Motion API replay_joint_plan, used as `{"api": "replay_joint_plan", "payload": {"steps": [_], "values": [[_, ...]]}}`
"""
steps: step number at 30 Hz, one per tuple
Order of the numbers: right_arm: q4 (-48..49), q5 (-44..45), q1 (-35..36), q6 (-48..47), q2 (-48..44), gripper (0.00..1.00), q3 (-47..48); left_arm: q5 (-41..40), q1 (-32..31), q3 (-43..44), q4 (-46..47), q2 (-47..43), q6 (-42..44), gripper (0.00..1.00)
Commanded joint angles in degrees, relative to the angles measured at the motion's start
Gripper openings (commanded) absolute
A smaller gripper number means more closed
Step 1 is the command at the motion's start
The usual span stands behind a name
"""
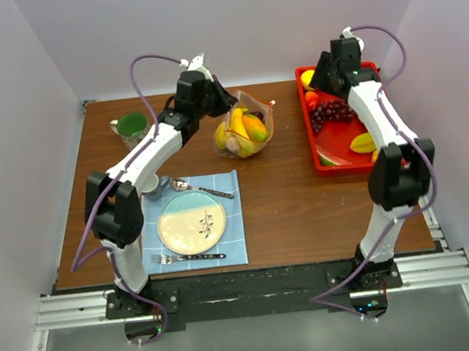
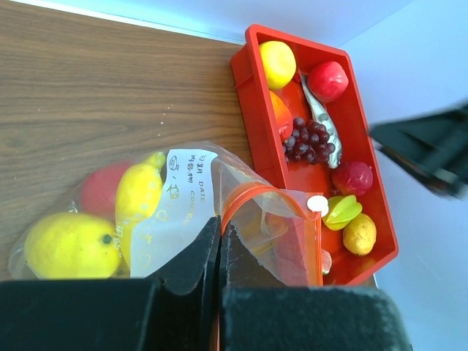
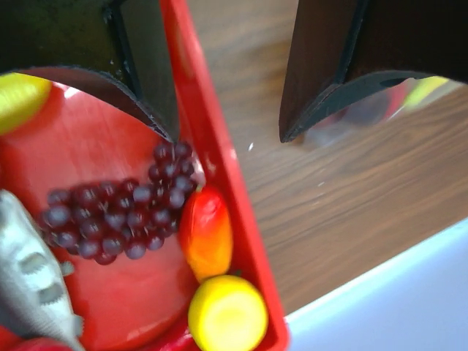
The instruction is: Place the food in the zip-top bag and seal the zipper
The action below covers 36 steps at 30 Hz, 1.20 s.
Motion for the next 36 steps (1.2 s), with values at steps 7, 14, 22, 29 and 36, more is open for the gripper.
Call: {"api": "replay_joint_plan", "payload": {"steps": [7, 14, 22, 29, 36], "values": [[10.22, -5.83, -4.08, 1.49, 14.62, 0.61, 11.12, 2.17, 0.13, 0.12, 4.65, -2.19, 0.21, 0.0], [12.62, -4.86, -4.08, 0.97, 7.76, 0.61, 1.07, 2.26, 0.13, 0.03, 4.39, -2.1, 0.47, 0.0], [12.08, -8.73, 1.01, 0.09, -5.14, 0.61, -9.71, 2.0, 0.13, 0.91, 1.76, -2.54, 3.81, 0.0], [13.05, -9.43, 8.32, 2.89, -15.62, 0.59, -15.62, 2.26, 0.13, 1.96, -0.62, -1.75, 6.18, 0.0], [10.42, -10.49, 10.34, 11.06, -11.24, 0.6, -12.73, 4.9, 0.13, 2.58, -1.06, -0.69, 9.26, 0.0]]}}
